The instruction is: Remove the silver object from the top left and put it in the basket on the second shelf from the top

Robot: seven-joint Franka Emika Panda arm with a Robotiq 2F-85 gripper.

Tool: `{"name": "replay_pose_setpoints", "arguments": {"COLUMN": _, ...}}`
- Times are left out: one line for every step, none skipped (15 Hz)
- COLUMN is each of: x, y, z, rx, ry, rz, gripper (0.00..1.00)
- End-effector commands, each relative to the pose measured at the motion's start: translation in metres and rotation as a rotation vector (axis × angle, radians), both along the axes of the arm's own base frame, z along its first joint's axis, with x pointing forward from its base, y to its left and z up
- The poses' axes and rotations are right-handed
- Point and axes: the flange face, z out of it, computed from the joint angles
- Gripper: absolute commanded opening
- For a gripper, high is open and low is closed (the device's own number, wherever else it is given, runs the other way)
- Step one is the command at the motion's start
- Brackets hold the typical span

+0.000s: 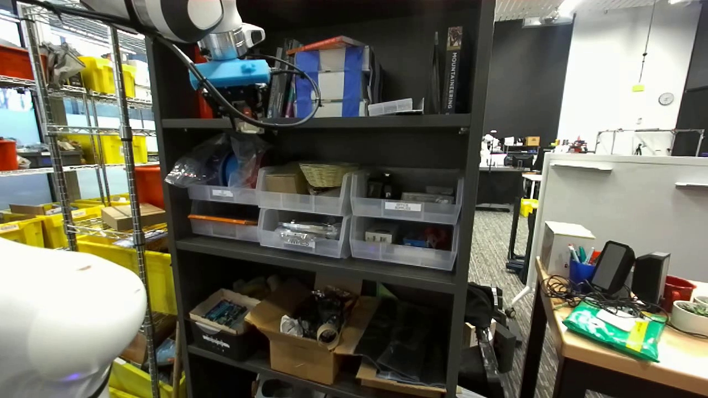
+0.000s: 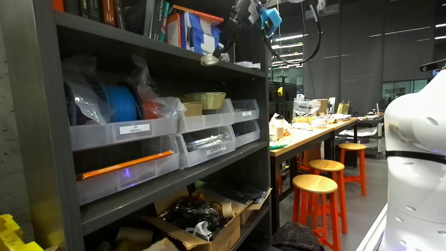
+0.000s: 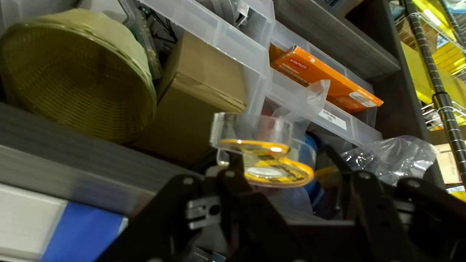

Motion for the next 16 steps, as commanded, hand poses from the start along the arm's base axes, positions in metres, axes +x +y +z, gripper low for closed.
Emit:
{"name": "replay_pose_setpoints", "arguments": {"x": -0.008, "y": -0.016, "z": -0.007, "rx": -0.011, "ry": 0.031, "rz": -0.049, "gripper": 0.27}}
{"name": "replay_pose_setpoints", "arguments": {"x": -0.008, "y": -0.019, "z": -0.010, "rx": -0.012, "ry": 0.036, "rz": -0.059, "gripper": 0.27}}
{"name": "replay_pose_setpoints", "arguments": {"x": -0.007, "y": -0.023, "z": -0.013, "rx": -0.012, "ry": 0.044, "rz": -0.071, "gripper": 0.27}}
{"name": "replay_pose_setpoints", "arguments": {"x": -0.006, "y": -0.026, "z": -0.016, "rx": -0.009, "ry": 0.048, "rz": -0.083, "gripper": 0.27}}
{"name": "replay_pose_setpoints", "arguments": {"x": -0.005, "y": -0.029, "z": -0.019, "rx": -0.004, "ry": 0.051, "rz": -0.094, "gripper": 0.27}}
{"name": "replay_pose_setpoints", "arguments": {"x": -0.004, "y": -0.031, "z": -0.023, "rx": -0.003, "ry": 0.050, "rz": -0.103, "gripper": 0.27}}
{"name": "replay_pose_setpoints", "arguments": {"x": -0.002, "y": -0.033, "z": -0.027, "rx": 0.002, "ry": 0.052, "rz": -0.111, "gripper": 0.27}}
{"name": "replay_pose_setpoints", "arguments": {"x": 0.000, "y": -0.035, "z": -0.032, "rx": 0.008, "ry": 0.049, "rz": -0.119, "gripper": 0.27}}
{"name": "replay_pose_setpoints", "arguments": {"x": 0.002, "y": -0.037, "z": -0.035, "rx": 0.012, "ry": 0.048, "rz": -0.122, "gripper": 0.27}}
{"name": "replay_pose_setpoints", "arguments": {"x": 0.005, "y": -0.037, "z": -0.040, "rx": 0.018, "ry": 0.038, "rz": -0.123, "gripper": 0.27}}
{"name": "replay_pose_setpoints", "arguments": {"x": 0.008, "y": -0.037, "z": -0.043, "rx": 0.019, "ry": 0.018, "rz": -0.123, "gripper": 0.27}}
{"name": "replay_pose_setpoints", "arguments": {"x": 0.010, "y": -0.037, "z": -0.045, "rx": 0.023, "ry": 0.004, "rz": -0.126, "gripper": 0.27}}
{"name": "replay_pose_setpoints", "arguments": {"x": 0.013, "y": -0.036, "z": -0.048, "rx": 0.029, "ry": -0.016, "rz": -0.124, "gripper": 0.27}}
{"name": "replay_pose_setpoints", "arguments": {"x": 0.014, "y": -0.036, "z": -0.050, "rx": 0.030, "ry": -0.039, "rz": -0.126, "gripper": 0.27}}
{"name": "replay_pose_setpoints", "arguments": {"x": 0.017, "y": -0.036, "z": -0.054, "rx": 0.034, "ry": -0.059, "rz": -0.130, "gripper": 0.27}}
{"name": "replay_pose_setpoints", "arguments": {"x": 0.017, "y": -0.035, "z": -0.057, "rx": 0.040, "ry": -0.069, "rz": -0.130, "gripper": 0.27}}
